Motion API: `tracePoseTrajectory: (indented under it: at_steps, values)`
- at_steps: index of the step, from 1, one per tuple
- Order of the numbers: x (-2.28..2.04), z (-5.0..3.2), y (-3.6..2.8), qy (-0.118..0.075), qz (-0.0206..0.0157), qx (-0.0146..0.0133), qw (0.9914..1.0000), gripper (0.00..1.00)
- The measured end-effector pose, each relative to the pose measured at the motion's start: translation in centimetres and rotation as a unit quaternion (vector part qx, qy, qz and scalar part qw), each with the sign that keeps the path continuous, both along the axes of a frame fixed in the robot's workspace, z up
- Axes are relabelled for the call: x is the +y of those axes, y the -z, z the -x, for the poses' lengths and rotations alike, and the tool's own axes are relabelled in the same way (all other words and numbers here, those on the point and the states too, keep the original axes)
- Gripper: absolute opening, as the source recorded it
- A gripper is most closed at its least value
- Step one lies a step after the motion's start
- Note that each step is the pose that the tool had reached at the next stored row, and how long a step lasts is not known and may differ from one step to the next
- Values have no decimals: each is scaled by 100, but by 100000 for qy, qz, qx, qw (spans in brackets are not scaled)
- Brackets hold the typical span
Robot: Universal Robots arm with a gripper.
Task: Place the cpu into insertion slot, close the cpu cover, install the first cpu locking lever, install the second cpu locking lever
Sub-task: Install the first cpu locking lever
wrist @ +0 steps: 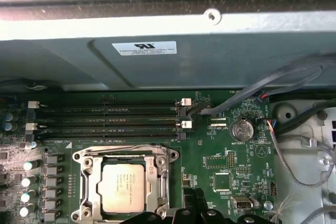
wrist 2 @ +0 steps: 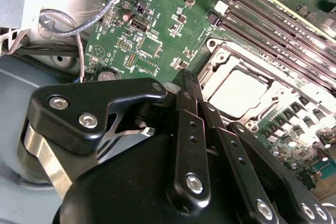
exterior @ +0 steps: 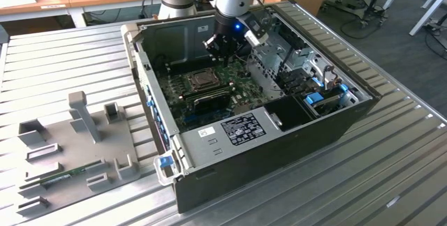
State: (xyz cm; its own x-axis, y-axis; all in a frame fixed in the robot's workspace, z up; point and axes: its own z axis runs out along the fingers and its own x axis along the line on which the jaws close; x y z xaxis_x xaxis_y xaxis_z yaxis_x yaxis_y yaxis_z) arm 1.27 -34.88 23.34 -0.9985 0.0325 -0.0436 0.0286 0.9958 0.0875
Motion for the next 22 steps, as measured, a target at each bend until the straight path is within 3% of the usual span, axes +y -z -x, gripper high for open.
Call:
tracePoseTrajectory:
  at_steps: [3,8,10,12,19,22]
  values:
    - [0,0,-44,-3,3,2,100000,10]
    - [0,0,-47,-10,-9,38,100000,10]
    - [0,-1,-46,-9,9,215,100000,10]
    - [0,0,-44,-5,-4,743,99997,10]
    - [0,11,-43,-7,0,788,99997,10]
    - [0,116,-39,-6,-3,762,99997,10]
